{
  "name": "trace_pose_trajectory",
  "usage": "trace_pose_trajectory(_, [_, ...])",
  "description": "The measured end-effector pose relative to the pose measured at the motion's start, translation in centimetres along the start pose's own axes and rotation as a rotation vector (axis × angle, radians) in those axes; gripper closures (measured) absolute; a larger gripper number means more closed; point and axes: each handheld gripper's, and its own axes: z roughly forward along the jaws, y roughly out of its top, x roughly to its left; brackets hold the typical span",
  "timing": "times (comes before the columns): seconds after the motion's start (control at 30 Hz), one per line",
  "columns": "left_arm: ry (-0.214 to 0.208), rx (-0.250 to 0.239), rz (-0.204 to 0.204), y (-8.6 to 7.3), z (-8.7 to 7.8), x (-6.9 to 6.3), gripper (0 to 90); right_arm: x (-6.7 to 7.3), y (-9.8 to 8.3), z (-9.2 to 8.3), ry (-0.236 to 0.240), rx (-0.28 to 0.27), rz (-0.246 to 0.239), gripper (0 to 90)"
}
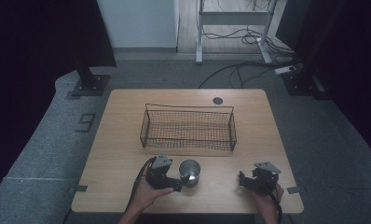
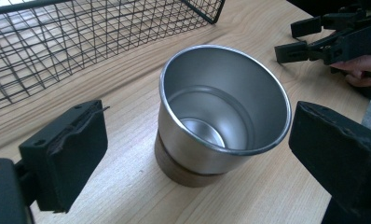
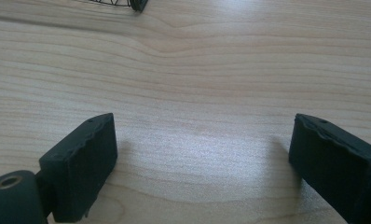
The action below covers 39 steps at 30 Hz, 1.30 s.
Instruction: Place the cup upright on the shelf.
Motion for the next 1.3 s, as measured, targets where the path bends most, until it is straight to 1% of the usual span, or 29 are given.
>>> trace_pose_trajectory(0.13, [0.004,0.01,0.008,0.1,0.5,-0.3,3.7,0.0,0.0,0.0,0.0,0.0,0.0,7.7])
trace_pose_trajectory(0.3, [-0.01,0.024,0.021,0.2,1.0,-0.8,2.4,0.0,0.0,0.0,0.0,0.0,0.0,7.7])
trace_pose_trajectory(0.4, [0.002,0.042,0.026,0.2,1.6,-1.1,0.5,0.0,0.0,0.0,0.0,0.0,0.0,7.7])
trace_pose_trajectory(0.5, [0.006,0.046,0.022,0.4,2.2,-1.3,0.1,0.0,0.0,0.0,0.0,0.0,0.001,7.8])
trace_pose_trajectory(0.57, [0.001,0.047,0.023,0.5,2.6,-1.4,0.1,0.0,0.0,0.0,0.001,0.0,0.001,7.9])
trace_pose_trajectory(0.7, [0.012,0.06,0.034,0.6,3.4,-1.6,0.1,0.0,0.0,0.0,0.001,0.0,0.001,7.9])
trace_pose_trajectory(0.8, [0.02,0.068,0.043,0.5,4.0,-1.7,1.7,0.0,0.0,0.0,0.001,0.0,0.001,7.8])
trace_pose_trajectory(0.83, [0.023,0.068,0.046,0.5,4.1,-1.7,4.0,0.0,0.0,0.0,0.001,0.0,0.001,7.9])
trace_pose_trajectory(0.87, [0.032,0.063,0.05,0.5,4.2,-1.7,4.0,0.0,0.0,0.0,0.001,0.0,0.001,7.9])
trace_pose_trajectory(0.9, [0.043,0.058,0.053,0.5,4.3,-1.8,6.2,0.0,0.0,0.0,0.001,0.0,0.001,7.8])
trace_pose_trajectory(0.93, [0.044,0.055,0.054,0.5,4.3,-1.8,8.6,0.0,0.0,0.0,0.001,0.0,0.001,7.9])
trace_pose_trajectory(0.97, [0.036,0.051,0.055,0.4,4.3,-1.8,10.1,0.0,0.0,0.0,0.001,0.0,0.001,7.9])
trace_pose_trajectory(1.0, [0.038,0.052,0.062,0.4,4.3,-1.9,12.8,0.0,0.0,0.0,0.001,0.0,0.001,7.8])
trace_pose_trajectory(1.07, [0.036,0.056,0.066,0.4,4.2,-1.9,13.4,0.0,0.0,0.0,0.001,0.0,0.0,7.9])
trace_pose_trajectory(1.13, [0.043,0.05,0.073,0.4,4.0,-1.9,14.1,0.0,0.0,0.0,0.001,0.0,0.0,7.9])
trace_pose_trajectory(1.3, [0.041,0.036,0.068,0.4,3.5,-1.5,14.7,0.0,0.0,0.0,0.002,-0.001,-0.001,8.0])
